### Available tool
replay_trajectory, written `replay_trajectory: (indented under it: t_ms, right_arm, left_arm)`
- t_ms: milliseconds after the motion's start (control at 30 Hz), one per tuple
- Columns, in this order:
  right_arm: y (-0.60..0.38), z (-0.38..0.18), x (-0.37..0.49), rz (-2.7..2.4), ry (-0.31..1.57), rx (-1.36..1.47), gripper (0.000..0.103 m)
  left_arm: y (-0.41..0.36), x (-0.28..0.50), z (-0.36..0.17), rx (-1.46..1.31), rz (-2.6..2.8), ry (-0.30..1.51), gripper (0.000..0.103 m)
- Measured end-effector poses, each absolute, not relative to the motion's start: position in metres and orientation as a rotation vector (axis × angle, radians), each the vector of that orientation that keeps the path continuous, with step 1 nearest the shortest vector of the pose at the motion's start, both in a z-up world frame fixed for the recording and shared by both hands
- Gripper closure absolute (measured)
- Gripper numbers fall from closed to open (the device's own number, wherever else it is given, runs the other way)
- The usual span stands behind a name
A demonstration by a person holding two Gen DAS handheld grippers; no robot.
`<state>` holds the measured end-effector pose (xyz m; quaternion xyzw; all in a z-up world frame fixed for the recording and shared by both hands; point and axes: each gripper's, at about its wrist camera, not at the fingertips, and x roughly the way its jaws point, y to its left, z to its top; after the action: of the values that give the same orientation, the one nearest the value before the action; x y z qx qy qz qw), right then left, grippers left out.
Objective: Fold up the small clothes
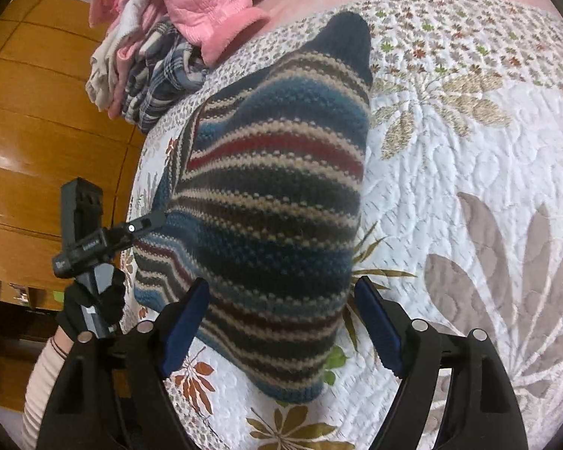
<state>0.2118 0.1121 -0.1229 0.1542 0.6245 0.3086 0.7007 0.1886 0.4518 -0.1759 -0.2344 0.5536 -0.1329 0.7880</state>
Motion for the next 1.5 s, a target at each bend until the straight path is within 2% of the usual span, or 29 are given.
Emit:
replay_trajectory:
  t_ms: [167,300,533,600,667,833,933,1133,1500]
  right_arm:
    - [0.118,-0.134,0.219,0.700,1.406,0.390,0.021]
    - [0.122,-0.144,0.226,0.706,1.422,0.418,0.015]
    - [0.132,-0.154,0.231,0.722,1.427,0.445,0.009]
    - [0.134,-0.159,0.232,0.724,1.425,0.464,0.009]
    - [0.135,-0.161,0.231,0.731,1.415,0.460,0.012]
    - [0.136,-0.147,0.224,0.738,1.361,0.383,0.037]
    - [0.134,-0.133,0.218,0.750,1.337,0.342,0.046]
    - [0.119,-0.100,0.203,0.790,1.300,0.293,0.050]
    - [-0.019,-0.056,0.158,0.671,1.236,0.322,0.051]
  left_arm:
    - [0.443,0.194,-0.185,-0.470,-0.325,1.207,0.017]
    - [0.444,0.196,-0.191,-0.479,-0.340,1.209,0.015]
    - [0.439,0.201,-0.195,-0.483,-0.370,1.215,0.015]
    - [0.435,0.201,-0.195,-0.462,-0.377,1.215,0.019]
    - [0.430,0.202,-0.197,-0.447,-0.365,1.210,0.023]
    - [0.431,0.199,-0.195,-0.466,-0.360,1.183,0.050]
    - [0.436,0.192,-0.192,-0.505,-0.354,1.147,0.058]
    - [0.420,0.177,-0.171,-0.574,-0.383,1.071,0.064]
    - [0.281,0.136,-0.156,-0.609,-0.509,1.061,0.065]
